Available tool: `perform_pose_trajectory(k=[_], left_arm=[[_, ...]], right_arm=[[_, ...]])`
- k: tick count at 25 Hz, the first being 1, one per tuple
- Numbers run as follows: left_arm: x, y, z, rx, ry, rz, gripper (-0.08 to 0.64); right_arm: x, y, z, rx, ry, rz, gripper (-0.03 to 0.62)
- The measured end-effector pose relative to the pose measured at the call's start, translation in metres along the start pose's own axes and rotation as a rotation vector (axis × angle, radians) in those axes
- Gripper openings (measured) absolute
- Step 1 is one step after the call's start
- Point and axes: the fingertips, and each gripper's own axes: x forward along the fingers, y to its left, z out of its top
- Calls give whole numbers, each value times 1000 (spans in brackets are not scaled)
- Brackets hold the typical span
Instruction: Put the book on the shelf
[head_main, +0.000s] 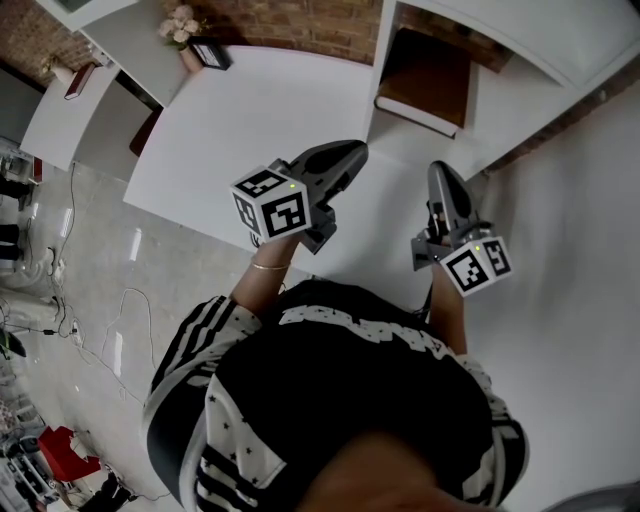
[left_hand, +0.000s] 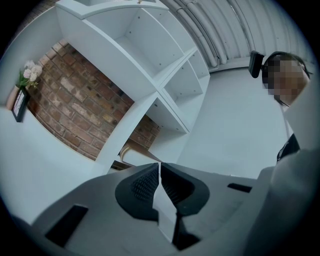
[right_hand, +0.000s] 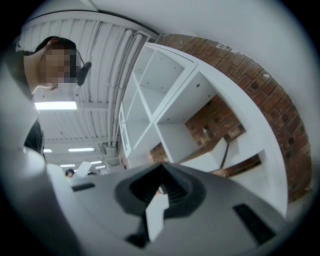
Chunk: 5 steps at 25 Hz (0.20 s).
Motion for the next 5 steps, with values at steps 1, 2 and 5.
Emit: perform_pose_trajectory(k=[1, 2, 5], left_arm=[[0, 1, -1, 1, 0, -1, 48], [0, 3, -2, 1, 1, -1, 48], [2, 11, -5, 3, 2, 1, 48]], right_arm=[[0, -1, -1, 0, -1, 1, 31], [1, -2, -2, 1, -2, 1, 31], [5, -6, -8, 2, -6, 3, 31]])
